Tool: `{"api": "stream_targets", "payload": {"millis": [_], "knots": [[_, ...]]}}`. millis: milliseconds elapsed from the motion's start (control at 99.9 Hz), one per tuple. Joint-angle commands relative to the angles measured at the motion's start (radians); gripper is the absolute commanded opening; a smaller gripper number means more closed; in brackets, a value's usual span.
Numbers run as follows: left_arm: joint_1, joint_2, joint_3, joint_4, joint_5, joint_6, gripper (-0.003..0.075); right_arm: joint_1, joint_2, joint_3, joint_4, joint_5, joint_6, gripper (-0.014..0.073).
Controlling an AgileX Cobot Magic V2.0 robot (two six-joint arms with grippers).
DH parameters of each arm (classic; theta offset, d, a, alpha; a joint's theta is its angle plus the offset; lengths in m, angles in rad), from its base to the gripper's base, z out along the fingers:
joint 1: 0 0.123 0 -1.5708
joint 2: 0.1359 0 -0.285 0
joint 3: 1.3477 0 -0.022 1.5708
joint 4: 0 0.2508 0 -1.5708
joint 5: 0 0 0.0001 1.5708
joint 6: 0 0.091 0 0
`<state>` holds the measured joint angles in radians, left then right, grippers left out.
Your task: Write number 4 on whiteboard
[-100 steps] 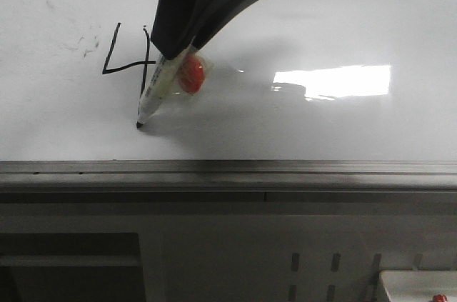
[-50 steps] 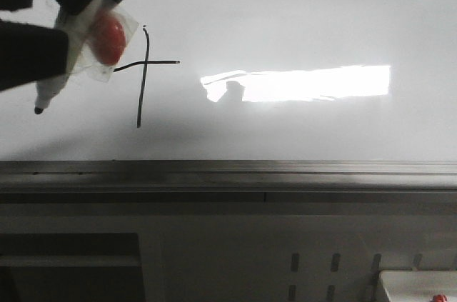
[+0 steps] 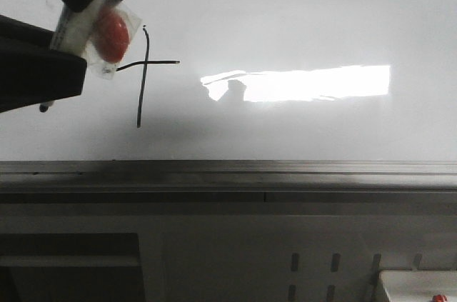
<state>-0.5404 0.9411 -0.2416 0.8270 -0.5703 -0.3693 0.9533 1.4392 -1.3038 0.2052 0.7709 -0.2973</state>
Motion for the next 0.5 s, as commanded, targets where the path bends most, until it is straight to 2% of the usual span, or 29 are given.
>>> {"api": "stream_targets", "payload": {"millis": [0, 100, 150, 200, 300, 350, 420, 491], "knots": [[-0.005, -0.003, -0.028, -0.064, -0.074, -0.028, -0.0020, -0.001, -0.041, -0.034, 0.043, -0.043, -0.002, -0.0045], [-0.005, -0.003, -0.028, -0.064, -0.074, -0.028, -0.0020, -0.001, -0.041, -0.034, 0.045, -0.043, -0.002, -0.0029], [-0.005, -0.003, -0.028, -0.064, -0.074, -0.030, -0.0020, -0.001, -0.041, -0.034, 0.045, -0.044, -0.002, 0.0030], [-0.005, -0.003, -0.028, -0.064, -0.074, -0.046, -0.0020, -0.001, -0.041, -0.034, 0.041, -0.055, -0.002, 0.0150], [-0.005, -0.003, -0.028, -0.065, -0.066, -0.094, -0.0020, -0.011, -0.046, -0.034, 0.009, -0.084, -0.002, 0.0533], [-0.005, -0.003, -0.028, -0.095, -0.046, -0.124, -0.0020, -0.022, -0.050, -0.034, -0.012, -0.098, -0.002, 0.0678], [-0.005, -0.003, -0.028, -0.229, 0.019, -0.155, -0.0020, -0.050, -0.064, -0.034, -0.018, -0.114, -0.002, 0.0649], [-0.005, -0.003, -0.030, -0.429, 0.105, -0.155, -0.0020, -0.080, -0.088, -0.034, -0.018, -0.116, -0.002, 0.0631]]}}
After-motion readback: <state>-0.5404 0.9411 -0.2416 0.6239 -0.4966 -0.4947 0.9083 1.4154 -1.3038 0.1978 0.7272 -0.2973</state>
